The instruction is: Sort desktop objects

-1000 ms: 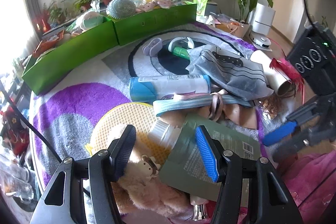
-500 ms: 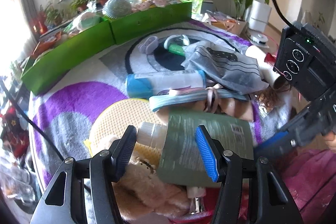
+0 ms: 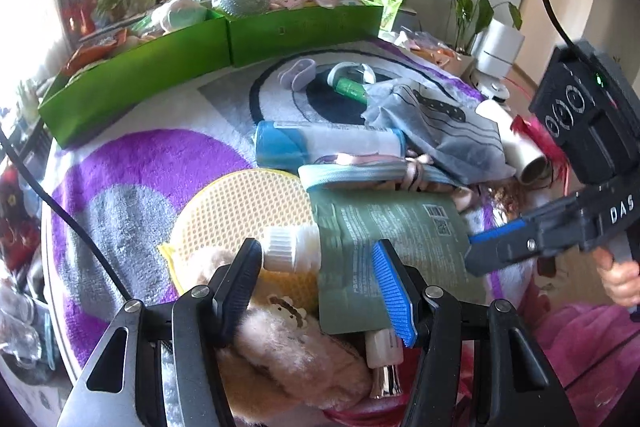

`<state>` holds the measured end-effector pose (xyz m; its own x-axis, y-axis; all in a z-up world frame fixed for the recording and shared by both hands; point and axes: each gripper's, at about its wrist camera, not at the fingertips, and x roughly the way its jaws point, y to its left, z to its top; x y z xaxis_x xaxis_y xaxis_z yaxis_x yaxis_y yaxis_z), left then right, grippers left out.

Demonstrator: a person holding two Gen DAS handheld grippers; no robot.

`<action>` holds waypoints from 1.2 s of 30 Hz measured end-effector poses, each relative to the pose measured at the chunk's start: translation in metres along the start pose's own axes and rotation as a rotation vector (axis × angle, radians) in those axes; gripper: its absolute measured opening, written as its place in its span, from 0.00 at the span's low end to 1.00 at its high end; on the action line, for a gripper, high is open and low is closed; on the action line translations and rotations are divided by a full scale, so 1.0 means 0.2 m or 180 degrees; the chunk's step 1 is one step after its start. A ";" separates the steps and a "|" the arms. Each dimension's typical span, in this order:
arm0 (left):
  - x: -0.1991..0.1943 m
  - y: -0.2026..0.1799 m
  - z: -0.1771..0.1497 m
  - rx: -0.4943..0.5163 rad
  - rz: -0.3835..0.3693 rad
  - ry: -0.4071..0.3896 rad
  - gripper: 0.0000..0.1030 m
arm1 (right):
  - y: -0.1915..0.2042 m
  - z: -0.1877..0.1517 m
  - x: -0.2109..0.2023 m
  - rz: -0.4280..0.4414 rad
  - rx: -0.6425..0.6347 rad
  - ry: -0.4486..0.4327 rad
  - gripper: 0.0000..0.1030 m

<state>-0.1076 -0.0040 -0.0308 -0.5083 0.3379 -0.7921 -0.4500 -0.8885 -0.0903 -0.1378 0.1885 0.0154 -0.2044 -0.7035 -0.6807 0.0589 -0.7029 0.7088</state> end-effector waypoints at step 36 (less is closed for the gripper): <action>-0.22 0.00 0.03 -0.0548 0.0433 -0.0511 0.57 | 0.28 0.22 0.01 -0.0839 -0.1555 -0.1044 0.25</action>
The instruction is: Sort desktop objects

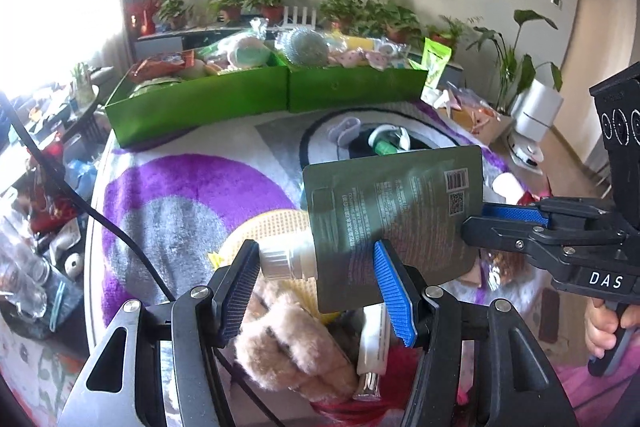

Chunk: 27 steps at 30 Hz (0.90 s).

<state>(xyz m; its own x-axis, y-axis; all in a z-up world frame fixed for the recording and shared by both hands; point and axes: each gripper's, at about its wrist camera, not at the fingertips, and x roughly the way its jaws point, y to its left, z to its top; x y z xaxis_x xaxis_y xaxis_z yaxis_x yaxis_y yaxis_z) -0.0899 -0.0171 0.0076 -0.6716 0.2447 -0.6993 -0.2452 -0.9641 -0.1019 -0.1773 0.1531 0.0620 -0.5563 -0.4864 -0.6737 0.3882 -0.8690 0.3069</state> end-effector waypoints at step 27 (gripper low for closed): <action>-0.14 0.26 0.21 -0.0321 0.0251 -0.0265 0.57 | 0.20 0.34 0.05 0.0241 -0.0481 -0.0085 0.27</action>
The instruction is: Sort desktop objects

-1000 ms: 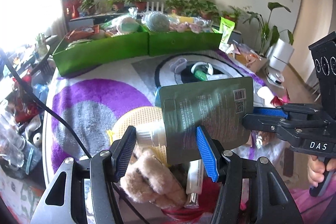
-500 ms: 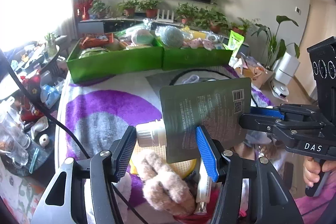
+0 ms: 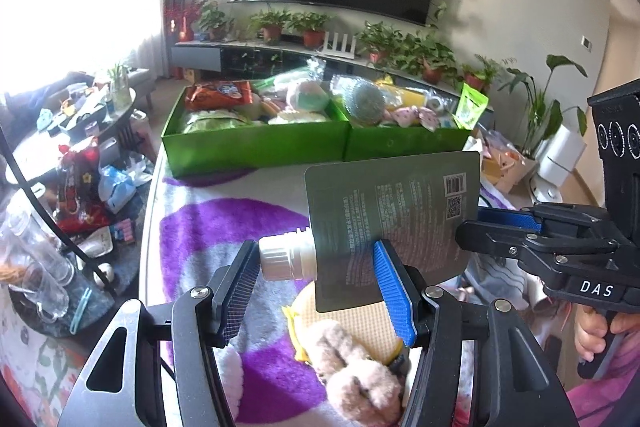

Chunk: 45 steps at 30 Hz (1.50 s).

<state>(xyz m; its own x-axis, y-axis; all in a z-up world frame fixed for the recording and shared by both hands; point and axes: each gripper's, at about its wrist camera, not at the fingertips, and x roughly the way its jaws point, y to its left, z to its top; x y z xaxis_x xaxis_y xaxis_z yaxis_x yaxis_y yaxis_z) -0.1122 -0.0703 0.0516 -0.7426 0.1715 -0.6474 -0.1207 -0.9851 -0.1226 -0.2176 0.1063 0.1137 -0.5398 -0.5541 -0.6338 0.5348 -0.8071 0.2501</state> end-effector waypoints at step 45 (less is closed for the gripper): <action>0.15 0.39 0.64 -0.0059 0.0457 -0.0138 0.57 | 0.06 0.77 0.29 0.0140 -0.0302 -0.0242 0.30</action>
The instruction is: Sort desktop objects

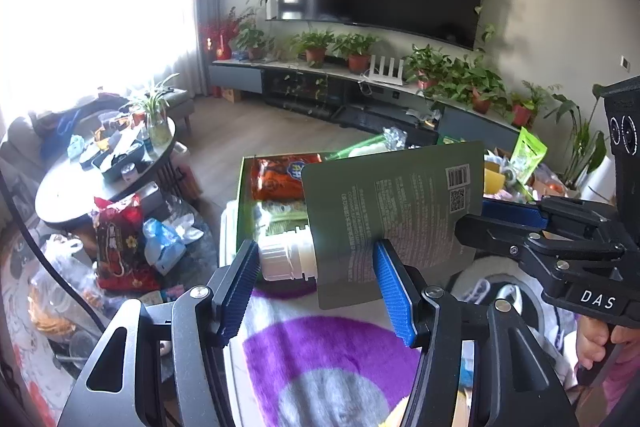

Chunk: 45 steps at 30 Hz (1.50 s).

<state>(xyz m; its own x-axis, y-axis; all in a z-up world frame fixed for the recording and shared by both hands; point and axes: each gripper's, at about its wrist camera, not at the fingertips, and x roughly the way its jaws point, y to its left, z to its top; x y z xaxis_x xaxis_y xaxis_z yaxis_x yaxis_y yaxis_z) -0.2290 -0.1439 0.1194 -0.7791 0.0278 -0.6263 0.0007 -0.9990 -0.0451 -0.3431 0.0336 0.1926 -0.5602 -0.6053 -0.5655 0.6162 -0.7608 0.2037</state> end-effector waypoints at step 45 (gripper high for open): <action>0.60 0.28 0.16 -0.0184 0.0186 0.0263 0.57 | -0.22 0.18 0.69 -0.0063 0.0244 0.0337 0.31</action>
<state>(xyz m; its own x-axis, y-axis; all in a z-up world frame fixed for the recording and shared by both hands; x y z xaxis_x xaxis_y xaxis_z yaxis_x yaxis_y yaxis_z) -0.3436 -0.1969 0.0669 -0.7224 -0.0254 -0.6911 0.0827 -0.9953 -0.0499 -0.4673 -0.0252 0.1353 -0.5079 -0.5648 -0.6504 0.5592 -0.7905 0.2498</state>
